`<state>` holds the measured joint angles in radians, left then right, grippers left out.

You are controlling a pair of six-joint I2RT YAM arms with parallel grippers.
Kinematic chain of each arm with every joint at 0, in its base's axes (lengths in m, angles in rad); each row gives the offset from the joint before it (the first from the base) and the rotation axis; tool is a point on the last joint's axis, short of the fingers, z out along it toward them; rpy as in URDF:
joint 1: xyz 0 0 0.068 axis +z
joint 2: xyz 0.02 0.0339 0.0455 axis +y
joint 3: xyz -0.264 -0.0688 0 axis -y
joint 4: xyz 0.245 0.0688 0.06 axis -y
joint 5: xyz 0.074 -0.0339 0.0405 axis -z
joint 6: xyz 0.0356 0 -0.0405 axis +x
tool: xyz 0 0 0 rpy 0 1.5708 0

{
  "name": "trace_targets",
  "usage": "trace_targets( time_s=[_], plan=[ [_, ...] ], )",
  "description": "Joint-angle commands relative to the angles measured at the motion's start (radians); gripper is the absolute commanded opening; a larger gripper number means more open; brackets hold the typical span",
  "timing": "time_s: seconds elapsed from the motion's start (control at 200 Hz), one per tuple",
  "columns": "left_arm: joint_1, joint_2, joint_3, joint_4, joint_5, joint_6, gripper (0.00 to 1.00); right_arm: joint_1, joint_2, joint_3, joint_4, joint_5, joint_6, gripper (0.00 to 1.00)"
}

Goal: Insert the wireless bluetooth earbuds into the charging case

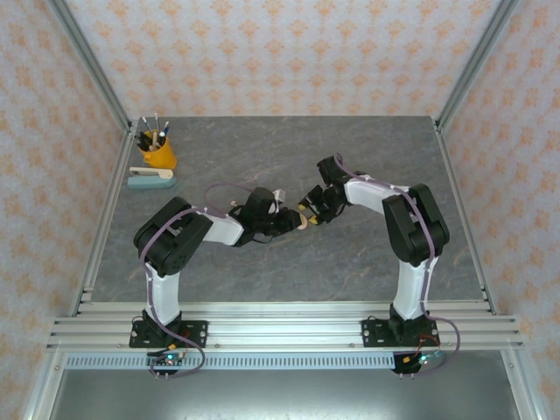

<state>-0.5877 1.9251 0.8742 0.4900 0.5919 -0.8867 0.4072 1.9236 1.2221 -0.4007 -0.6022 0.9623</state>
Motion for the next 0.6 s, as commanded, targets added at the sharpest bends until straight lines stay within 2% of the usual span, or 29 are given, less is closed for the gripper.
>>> trace_targets(
  time_s=[0.0, 0.11, 0.295, 0.395, 0.59],
  plan=[
    [0.043, -0.106, 0.004, -0.084, 0.03, 0.076, 0.06, -0.042, -0.111, -0.015, 0.034, 0.014, -0.076, 0.46],
    [0.1, -0.189, 0.03, -0.174, 0.102, 0.135, 0.05, -0.054, -0.19, -0.023, 0.054, -0.008, -0.222, 0.51],
    [0.184, -0.272, 0.13, -0.377, 0.26, 0.262, 0.0, -0.054, -0.296, -0.069, 0.157, -0.123, -0.414, 0.62],
    [0.204, -0.3, 0.176, -0.479, 0.301, 0.325, 0.0, -0.054, -0.33, -0.102, 0.242, -0.197, -0.442, 0.63],
    [0.221, -0.313, 0.221, -0.528, 0.354, 0.347, 0.0, -0.036, -0.348, -0.121, 0.337, -0.295, -0.455, 0.63]
  ],
)
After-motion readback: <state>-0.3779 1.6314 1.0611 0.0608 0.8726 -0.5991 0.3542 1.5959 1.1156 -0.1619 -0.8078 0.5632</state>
